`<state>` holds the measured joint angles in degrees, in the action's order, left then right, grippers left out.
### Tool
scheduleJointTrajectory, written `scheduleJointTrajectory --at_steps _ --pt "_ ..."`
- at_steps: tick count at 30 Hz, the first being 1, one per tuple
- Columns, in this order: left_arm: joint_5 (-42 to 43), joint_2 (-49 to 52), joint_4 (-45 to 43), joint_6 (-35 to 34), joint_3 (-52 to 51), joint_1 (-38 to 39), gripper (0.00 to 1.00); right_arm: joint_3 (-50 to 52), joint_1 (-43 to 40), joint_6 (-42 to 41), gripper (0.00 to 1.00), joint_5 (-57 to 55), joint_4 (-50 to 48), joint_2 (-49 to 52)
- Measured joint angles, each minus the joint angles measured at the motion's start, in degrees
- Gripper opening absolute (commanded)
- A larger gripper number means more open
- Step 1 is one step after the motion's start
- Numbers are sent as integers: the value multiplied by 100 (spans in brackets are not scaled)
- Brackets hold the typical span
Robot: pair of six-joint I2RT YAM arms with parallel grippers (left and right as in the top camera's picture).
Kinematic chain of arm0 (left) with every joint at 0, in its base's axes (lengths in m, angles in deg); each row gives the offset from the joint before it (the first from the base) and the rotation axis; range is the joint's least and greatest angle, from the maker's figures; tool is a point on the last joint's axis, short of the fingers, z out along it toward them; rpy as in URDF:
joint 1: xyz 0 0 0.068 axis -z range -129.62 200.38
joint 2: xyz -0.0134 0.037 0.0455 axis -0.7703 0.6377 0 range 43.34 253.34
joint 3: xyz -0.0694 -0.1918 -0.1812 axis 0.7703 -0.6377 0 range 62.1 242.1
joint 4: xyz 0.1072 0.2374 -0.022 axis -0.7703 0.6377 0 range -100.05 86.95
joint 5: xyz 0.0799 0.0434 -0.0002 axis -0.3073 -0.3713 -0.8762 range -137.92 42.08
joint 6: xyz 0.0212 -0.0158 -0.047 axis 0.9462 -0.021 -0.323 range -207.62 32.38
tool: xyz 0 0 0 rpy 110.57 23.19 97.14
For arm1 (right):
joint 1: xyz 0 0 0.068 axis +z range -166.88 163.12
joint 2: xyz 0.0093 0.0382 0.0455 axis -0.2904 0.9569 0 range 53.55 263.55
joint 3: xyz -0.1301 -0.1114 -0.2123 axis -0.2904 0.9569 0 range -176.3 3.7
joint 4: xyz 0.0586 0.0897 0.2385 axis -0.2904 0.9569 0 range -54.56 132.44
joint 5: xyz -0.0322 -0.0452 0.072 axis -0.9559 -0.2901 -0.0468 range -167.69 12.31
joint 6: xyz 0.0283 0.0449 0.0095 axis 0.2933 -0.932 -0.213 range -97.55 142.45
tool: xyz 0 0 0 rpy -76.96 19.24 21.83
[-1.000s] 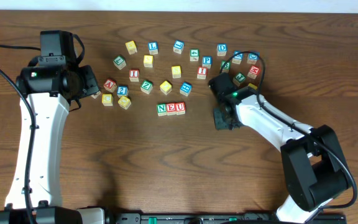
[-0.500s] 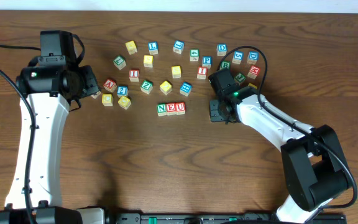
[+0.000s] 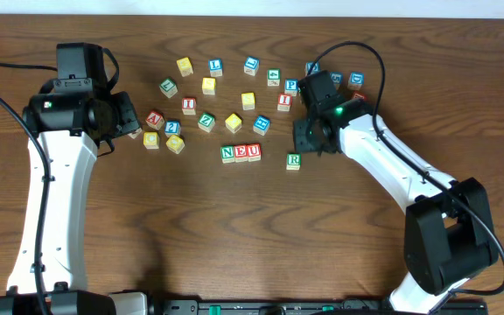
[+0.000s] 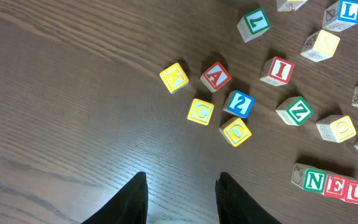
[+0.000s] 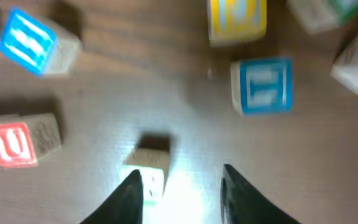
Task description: Spell out NEURIPS
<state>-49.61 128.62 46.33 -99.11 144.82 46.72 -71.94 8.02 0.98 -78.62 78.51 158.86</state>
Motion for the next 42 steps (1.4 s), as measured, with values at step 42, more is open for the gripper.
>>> scheduleJointTrajectory --at_steps 42 --pt "0 0 -28 0 0 0 36 -986 361 -417 55 435 682 732"
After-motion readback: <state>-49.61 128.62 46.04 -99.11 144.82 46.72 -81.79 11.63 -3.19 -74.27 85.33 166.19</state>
